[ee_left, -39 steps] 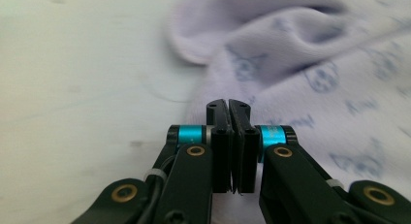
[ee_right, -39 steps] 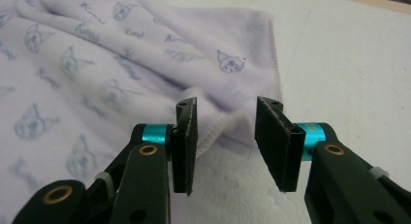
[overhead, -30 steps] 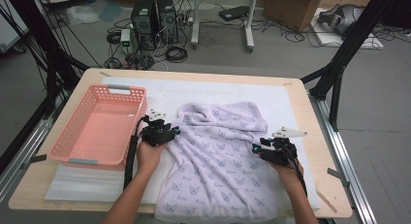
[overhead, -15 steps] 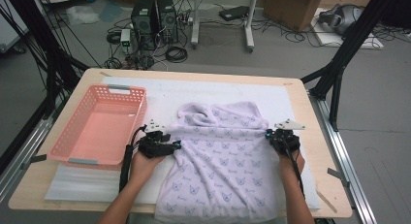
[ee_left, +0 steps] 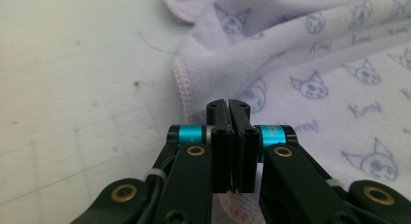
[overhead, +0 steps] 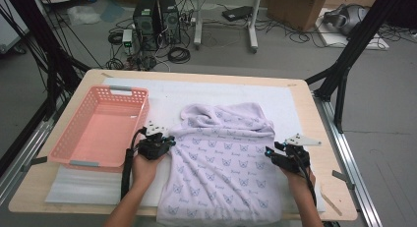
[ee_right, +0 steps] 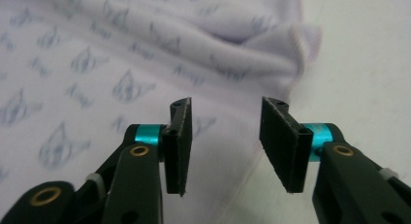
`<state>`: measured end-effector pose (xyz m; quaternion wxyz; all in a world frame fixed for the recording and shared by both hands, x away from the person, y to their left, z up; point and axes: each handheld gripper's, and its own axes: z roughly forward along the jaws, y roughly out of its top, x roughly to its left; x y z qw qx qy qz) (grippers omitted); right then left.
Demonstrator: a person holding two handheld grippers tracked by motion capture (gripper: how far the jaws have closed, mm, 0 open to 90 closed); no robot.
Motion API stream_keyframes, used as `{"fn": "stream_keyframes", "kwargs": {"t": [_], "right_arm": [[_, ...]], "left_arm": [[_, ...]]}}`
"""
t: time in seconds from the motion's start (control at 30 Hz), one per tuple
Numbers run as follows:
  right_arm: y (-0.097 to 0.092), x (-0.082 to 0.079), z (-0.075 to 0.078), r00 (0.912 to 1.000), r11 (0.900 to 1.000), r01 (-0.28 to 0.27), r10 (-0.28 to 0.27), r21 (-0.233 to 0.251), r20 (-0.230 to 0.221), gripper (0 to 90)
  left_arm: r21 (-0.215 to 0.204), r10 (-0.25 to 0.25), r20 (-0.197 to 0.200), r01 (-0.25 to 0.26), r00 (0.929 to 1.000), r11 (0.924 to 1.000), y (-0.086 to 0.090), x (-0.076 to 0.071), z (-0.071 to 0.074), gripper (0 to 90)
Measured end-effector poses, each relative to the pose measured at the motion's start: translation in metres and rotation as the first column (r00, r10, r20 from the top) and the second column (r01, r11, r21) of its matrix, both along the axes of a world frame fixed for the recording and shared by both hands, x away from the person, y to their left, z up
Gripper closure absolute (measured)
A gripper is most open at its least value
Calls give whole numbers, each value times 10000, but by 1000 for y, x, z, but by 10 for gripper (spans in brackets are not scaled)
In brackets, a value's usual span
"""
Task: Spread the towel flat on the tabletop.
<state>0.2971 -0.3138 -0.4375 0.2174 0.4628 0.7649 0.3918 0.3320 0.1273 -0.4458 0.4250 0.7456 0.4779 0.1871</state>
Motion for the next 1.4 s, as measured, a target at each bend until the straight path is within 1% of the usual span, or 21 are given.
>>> {"fn": "stream_keyframes", "kwargs": {"t": [0.07, 0.1, 0.13, 0.17, 0.2, 0.23, 0.27, 0.33, 0.37, 0.43, 0.5, 0.53, 0.6, 0.63, 0.73, 0.87, 0.97, 1.17, 1.23, 1.33, 1.4], "right_arm": [[2, -2, -3, 9989, 9996, -281, 279, -41, -377, 504], [4, -3, -5, 9977, 9995, -302, 296, -92, -608, 506], [5, -3, -7, 9970, 9992, -357, 345, -162, -695, 516], [8, -3, -11, 9964, 9986, -358, 327, -379, -788, 530], [9, -4, -11, 9975, 9984, -289, 258, -482, -652, 616], [9, -4, -10, 9973, 9982, -343, 310, -492, -659, 830], [9, -3, -9, 9971, 9961, -519, 477, -708, -601, 859], [9, -1, -9, 9998, 9912, -69, 46, -1325, -177, 868], [7, 1, -9, 9998, 9911, 213, -210, -1316, 37, 868], [3, 4, -11, 9984, 9928, 571, -564, -1049, 100, 866], [4, 5, -13, 9986, 9931, 526, -529, -1047, 2, 838], [5, 3, -12, 9988, 9924, 485, -477, -1128, 98, 784], [8, -1, -9, 9991, 9939, 359, -335, -1042, 241, 703], [8, -2, -9, 9992, 9944, 306, -278, -1010, 284, 684], [8, -8, -6, 9992, 9959, 131, -97, -894, 379, 625], [3, -20, -2, 9995, 9987, 64, -47, -515, 323, 581], [1, -29, -2, 9999, 9993, -44, 49, -365, 135, 567], [-1, -46, -4, 9999, 9995, -74, 70, -299, -140, 549], [-2, -53, -3, 9998, 9997, -104, 100, -223, -165, 547], [-2, -60, -4, 9996, 9997, -142, 137, -198, -250, 547], [-1, -64, -5, 9994, 9997, -152, 145, -187, -319, 547]], "left_arm": [[187, 97, -14, -97, 10000, 9998, 1, 0, 0, 876], [179, 102, -35, -101, 9999, 9998, 1, 0, -1, 876], [104, 118, -60, -117, 9999, 9999, 2, 0, -2, 875], [26, 114, -59, -114, 9999, 9999, 2, -1, -3, 870], [-85, 109, -80, -110, 9999, 9999, 3, -1, -3, 857], [-214, 101, -122, -104, 9999, 9997, 4, -2, -4, 799], [-471, 3, -271, -15, 9996, 9989, 6, -3, -5, 714], [-711, -213, -390, 185, 9990, 9973, 10, -7, -5, 568], [-756, -310, -346, 283, 9989, 9967, 11, -9, -5, 522], [-910, -664, -312, 633, 9973, 9938, 14, -15, -3, 510], [-1173, -939, -351, 892, 9950, 9891, 16, -19, -1, 504], [-1180, -1062, -335, 1016, 9938, 9878, 16, -21, -1, 504], [-1157, -1348, -418, 1292, 9900, 9848, 17, -27, -1, 509], [-1232, -1444, -469, 1378, 9884, 9828, 17, -30, -2, 509], [-1315, -1614, -618, 1522, 9850, 9796, 17, -38, -4, 510], [-1419, -1646, -768, 1526, 9834, 9780, 21, -47, -7, 510], [-1539, -1731, -882, 1583, 9809, 9753, 22, -56, -8, 513], [-1511, -2009, -950, 1854, 9750, 9710, 19, -74, -7, 515], [-1452, -2135, -910, 1992, 9727, 9691, 18, -79, -7, 509], [-1552, -2284, -865, 2133, 9697, 9646, 15, -85, -8, 497], [-1365, -2336, -764, 2219, 9693, 9655, 13, -89, -8, 496]]}}
